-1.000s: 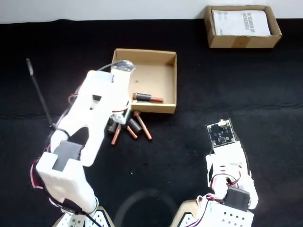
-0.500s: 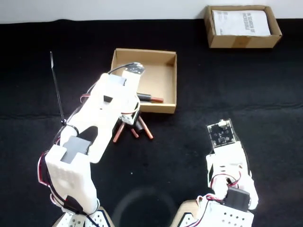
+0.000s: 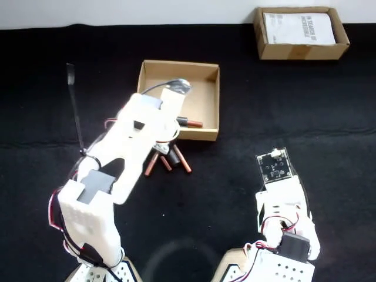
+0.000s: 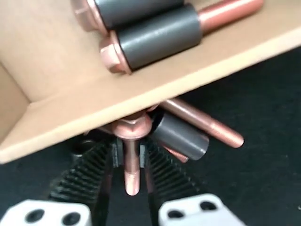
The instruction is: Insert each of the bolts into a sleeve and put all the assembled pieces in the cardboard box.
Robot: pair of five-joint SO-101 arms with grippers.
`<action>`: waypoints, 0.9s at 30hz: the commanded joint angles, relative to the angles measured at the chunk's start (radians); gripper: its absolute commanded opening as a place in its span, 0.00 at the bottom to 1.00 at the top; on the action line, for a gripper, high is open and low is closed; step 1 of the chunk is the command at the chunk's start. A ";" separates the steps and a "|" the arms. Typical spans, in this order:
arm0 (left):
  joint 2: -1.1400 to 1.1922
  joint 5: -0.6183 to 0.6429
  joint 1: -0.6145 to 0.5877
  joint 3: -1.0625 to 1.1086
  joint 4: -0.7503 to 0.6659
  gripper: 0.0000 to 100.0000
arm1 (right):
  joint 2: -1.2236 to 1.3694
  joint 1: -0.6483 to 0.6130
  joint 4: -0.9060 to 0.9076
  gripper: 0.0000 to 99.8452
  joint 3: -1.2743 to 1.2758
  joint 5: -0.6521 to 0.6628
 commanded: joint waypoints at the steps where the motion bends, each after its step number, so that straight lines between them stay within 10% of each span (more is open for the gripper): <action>1: -0.022 -0.008 0.012 -0.022 0.041 0.01 | -0.013 0.018 -0.101 0.01 0.035 0.008; 10: -0.237 -0.002 0.084 -0.153 0.430 0.01 | -0.015 -0.004 -0.317 0.01 0.120 -0.020; 19: -0.690 0.239 0.082 -0.188 0.298 0.01 | -0.015 -0.217 -0.372 0.01 0.022 -0.597; 27: -1.106 0.252 0.082 0.199 0.261 0.01 | -0.015 -0.522 -0.369 0.01 -0.018 -0.704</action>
